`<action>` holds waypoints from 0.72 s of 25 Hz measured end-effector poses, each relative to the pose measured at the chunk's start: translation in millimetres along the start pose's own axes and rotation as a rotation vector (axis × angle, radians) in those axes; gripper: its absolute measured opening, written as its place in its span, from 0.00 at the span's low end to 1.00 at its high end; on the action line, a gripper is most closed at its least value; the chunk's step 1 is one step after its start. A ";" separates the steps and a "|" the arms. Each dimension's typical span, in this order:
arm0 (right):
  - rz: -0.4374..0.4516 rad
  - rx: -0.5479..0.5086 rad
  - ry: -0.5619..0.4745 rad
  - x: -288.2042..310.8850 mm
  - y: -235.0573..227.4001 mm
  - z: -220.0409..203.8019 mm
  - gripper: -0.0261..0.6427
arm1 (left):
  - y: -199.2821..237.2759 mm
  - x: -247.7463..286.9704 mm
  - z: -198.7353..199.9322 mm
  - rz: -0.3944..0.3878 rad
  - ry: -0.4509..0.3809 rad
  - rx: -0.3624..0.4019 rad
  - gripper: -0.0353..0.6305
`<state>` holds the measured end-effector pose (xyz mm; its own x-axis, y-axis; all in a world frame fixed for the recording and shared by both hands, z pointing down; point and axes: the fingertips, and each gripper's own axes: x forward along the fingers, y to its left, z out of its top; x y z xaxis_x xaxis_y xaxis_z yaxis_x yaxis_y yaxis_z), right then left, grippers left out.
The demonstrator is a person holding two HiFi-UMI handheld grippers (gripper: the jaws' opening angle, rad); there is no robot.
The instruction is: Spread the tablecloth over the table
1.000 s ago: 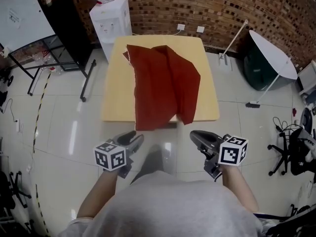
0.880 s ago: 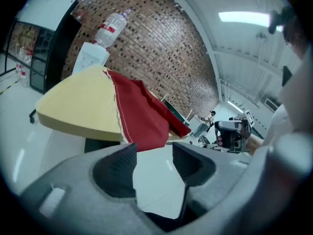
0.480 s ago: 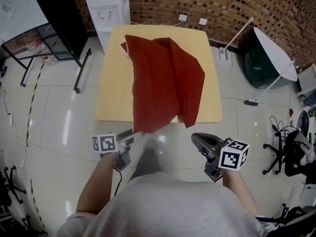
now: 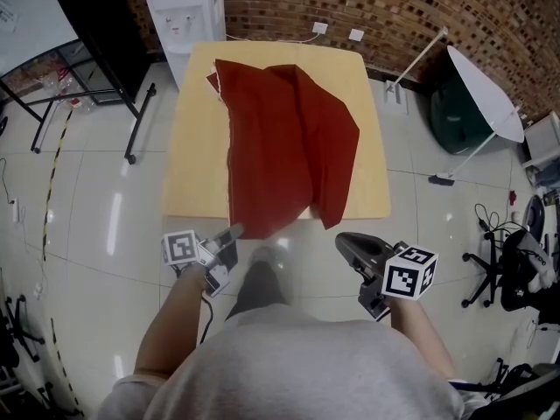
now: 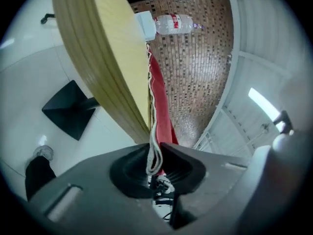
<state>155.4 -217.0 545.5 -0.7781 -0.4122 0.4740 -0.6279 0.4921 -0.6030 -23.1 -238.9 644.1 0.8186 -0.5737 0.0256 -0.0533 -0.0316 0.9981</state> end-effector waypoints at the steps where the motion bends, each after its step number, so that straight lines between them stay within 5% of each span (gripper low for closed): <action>1: -0.005 -0.002 0.003 0.1 -1.9 -0.6 0.05 | -0.2 -0.4 0.0 -0.018 -0.008 -0.030 0.09; 4: -0.034 -0.015 0.014 1.0 -10.6 -3.8 0.10 | -1.3 -2.4 -1.7 -0.048 -0.019 -0.064 0.08; 13: -0.183 -0.063 0.072 36.6 -49.1 -17.3 0.31 | -19.2 -7.8 -2.0 -0.017 -0.029 0.002 0.08; 18: -0.264 -0.095 0.086 51.2 -60.0 -14.0 0.21 | -22.4 -6.6 -1.9 0.005 -0.043 0.029 0.08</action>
<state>153.0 -256.8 614.9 -0.5838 -0.4709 0.6613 -0.8041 0.4479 -0.3909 -26.2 -232.9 621.6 0.7930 -0.6086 0.0271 -0.0739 -0.0519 0.9959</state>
